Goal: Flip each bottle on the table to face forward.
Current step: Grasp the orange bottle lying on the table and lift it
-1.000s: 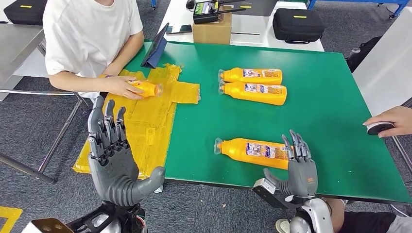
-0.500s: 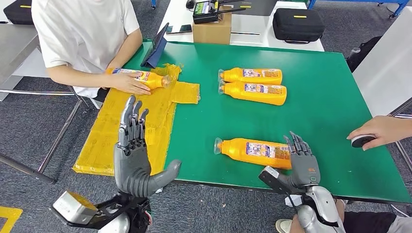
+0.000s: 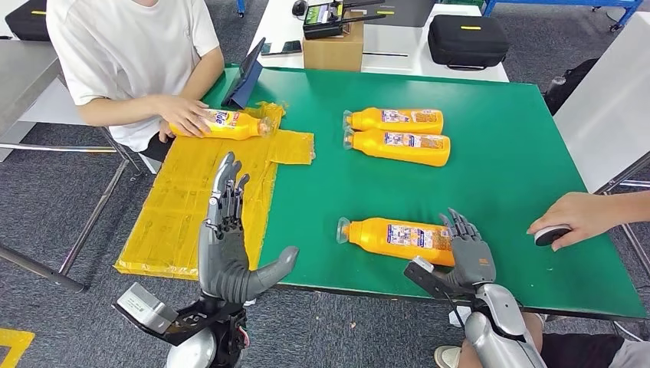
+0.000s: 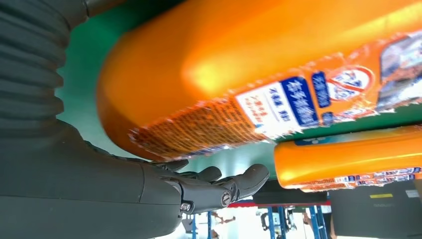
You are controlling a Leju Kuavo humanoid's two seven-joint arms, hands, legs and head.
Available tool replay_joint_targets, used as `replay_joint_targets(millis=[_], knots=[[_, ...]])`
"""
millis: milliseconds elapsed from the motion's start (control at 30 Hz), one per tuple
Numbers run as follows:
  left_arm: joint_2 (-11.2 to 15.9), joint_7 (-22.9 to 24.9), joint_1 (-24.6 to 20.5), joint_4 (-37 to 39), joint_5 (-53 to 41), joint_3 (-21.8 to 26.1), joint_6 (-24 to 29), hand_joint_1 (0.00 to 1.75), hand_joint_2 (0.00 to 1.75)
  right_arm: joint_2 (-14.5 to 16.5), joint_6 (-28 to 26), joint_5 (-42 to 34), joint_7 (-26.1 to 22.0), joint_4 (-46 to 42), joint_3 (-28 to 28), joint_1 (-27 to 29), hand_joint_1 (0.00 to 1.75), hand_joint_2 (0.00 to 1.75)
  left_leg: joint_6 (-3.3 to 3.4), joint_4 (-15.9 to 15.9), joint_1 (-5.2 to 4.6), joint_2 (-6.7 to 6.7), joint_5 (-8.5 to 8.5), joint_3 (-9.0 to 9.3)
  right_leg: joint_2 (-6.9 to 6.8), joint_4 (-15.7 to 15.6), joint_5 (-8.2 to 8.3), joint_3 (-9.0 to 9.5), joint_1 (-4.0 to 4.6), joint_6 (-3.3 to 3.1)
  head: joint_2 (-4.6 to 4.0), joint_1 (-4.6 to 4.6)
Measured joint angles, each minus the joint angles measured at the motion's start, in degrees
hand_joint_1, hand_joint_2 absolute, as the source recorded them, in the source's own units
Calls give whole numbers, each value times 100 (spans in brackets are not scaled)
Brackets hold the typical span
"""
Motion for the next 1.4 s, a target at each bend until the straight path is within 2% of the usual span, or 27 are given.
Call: replay_joint_targets(millis=[333,667,700,733,833,867,1133,1400], knots=[[-13,-10,-102,92,5,-28,-50,0,175,214,-258,12,-115,765,196,-536,0,175,7,0,0,1,9,5,0,2,14,4,2,-10,1,-1],[-13,-24,-151,119,22,-87,-126,0,175,426,669,-489,-185,1289,266,-1102,0,175,7,0,0,24,8,18,15,-1,17,5,2,-12,0,1],[-13,-24,-158,127,22,-93,-126,0,175,437,743,-520,-180,1339,267,-1150,5,175,7,0,0,25,8,20,16,-1,18,6,2,-12,1,1],[-13,-24,-166,137,22,-97,-126,0,175,442,851,-555,-166,1397,276,-1208,38,175,7,0,0,27,8,23,20,-1,20,8,2,-11,1,1],[-13,-24,-196,179,19,-102,-125,0,175,435,1380,-647,-62,1623,378,-1458,162,175,2,0,1,48,1,48,50,-2,27,19,4,-16,1,0],[-13,-24,-205,194,16,-103,-123,0,175,428,1546,-661,-22,1701,426,-1546,173,175,-1,-1,2,55,-3,60,59,-3,28,27,4,-18,1,1],[-13,-1,-233,312,-4,-99,-150,0,175,368,2450,-724,392,2251,858,-2092,175,175,2,-1,2,54,-17,126,66,-6,13,38,4,-11,1,2],[-11,2,-229,375,13,-98,-230,0,175,333,2618,-1071,221,2401,904,-2201,175,175,3,-1,2,56,-19,133,67,-5,15,99,4,-8,1,0]])
